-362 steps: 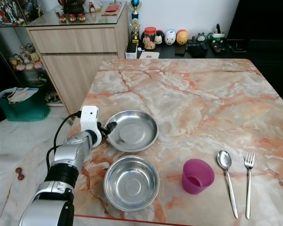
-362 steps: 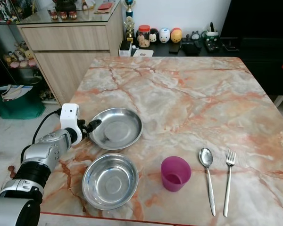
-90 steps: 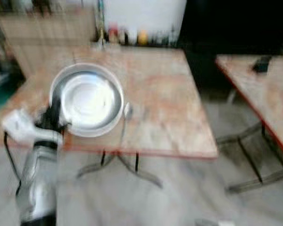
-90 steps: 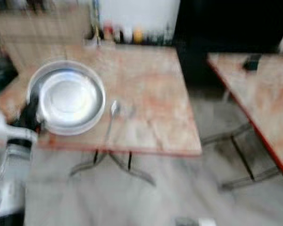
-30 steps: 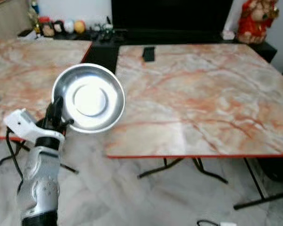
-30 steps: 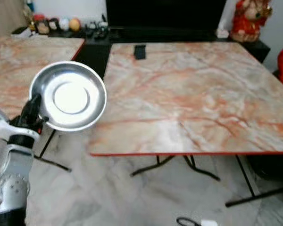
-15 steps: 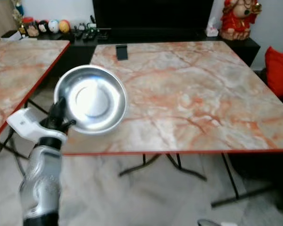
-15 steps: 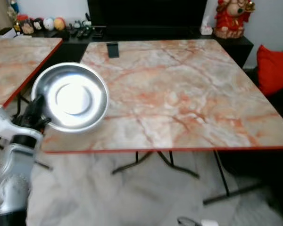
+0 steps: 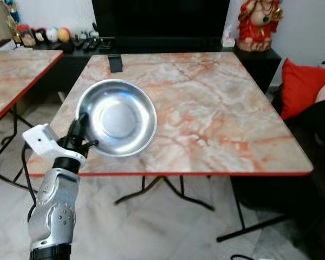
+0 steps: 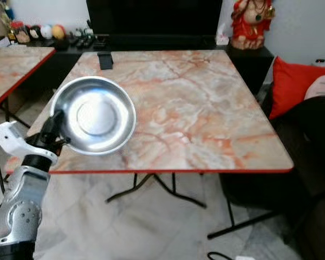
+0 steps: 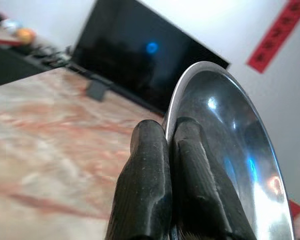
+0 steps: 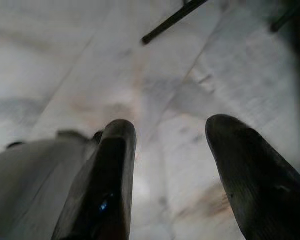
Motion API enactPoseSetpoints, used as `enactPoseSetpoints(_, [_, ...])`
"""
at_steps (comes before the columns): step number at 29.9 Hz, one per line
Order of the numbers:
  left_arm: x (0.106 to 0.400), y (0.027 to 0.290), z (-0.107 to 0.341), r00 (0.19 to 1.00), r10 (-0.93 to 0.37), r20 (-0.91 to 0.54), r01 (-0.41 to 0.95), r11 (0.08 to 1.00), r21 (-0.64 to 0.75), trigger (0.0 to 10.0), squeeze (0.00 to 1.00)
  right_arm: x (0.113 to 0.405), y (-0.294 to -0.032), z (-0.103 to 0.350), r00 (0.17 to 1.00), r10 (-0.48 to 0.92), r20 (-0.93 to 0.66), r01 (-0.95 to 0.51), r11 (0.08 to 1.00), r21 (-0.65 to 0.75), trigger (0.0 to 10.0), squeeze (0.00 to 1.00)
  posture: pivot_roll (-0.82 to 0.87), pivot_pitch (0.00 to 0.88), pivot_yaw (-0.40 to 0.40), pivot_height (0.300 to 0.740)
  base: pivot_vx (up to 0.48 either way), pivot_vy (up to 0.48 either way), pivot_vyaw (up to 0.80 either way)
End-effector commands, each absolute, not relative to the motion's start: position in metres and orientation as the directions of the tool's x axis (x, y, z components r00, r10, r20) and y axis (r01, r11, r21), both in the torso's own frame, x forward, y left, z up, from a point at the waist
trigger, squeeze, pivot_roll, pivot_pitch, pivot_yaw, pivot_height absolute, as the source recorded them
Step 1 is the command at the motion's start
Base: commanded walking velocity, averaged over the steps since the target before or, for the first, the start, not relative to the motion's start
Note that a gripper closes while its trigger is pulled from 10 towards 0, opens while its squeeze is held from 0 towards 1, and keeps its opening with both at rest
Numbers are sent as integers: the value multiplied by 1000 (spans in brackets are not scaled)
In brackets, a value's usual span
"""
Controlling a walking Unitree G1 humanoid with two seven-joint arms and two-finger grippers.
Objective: Setting the table
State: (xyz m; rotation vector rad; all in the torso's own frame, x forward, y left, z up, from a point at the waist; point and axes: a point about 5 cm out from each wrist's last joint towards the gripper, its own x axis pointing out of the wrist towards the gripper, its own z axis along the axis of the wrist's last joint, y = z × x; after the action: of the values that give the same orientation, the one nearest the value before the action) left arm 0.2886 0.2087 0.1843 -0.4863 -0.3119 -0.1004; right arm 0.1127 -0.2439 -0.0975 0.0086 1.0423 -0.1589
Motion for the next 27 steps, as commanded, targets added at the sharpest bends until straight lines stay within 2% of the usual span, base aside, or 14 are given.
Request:
enactPoseSetpoints(1, [288, 213, 182, 956, -24, 293, 151, 895, -420, 10000, 0, 110, -239, -100, 486, -114, -866, 137, 989, -53, 10000, 0, -36, 0, -1, 732, 0, -281, 0])
enactPoseSetpoints(6, [290, 202, 171, 960, -211, 186, 263, 908, -327, 10000, 0, 110, -238, -100, 488, -111, -865, 135, 990, -51, 10000, 0, -39, 0, 3, 732, 0, -49, 0])
enactPoseSetpoints(13, [288, 210, 172, 964, -184, 194, 240, 912, -331, 10000, 0, 110, -238, -100, 489, -111, -865, 135, 990, -51, 10000, 0, -36, 0, 1, 732, 0, 0, 0])
enactPoseSetpoints(27, [290, 210, 176, 963, -171, 209, 238, 903, -357, 10000, 0, 109, -238, -100, 485, -109, -868, 131, 990, -51, 10000, 0, -39, 0, 1, 732, 0, 0, 0])
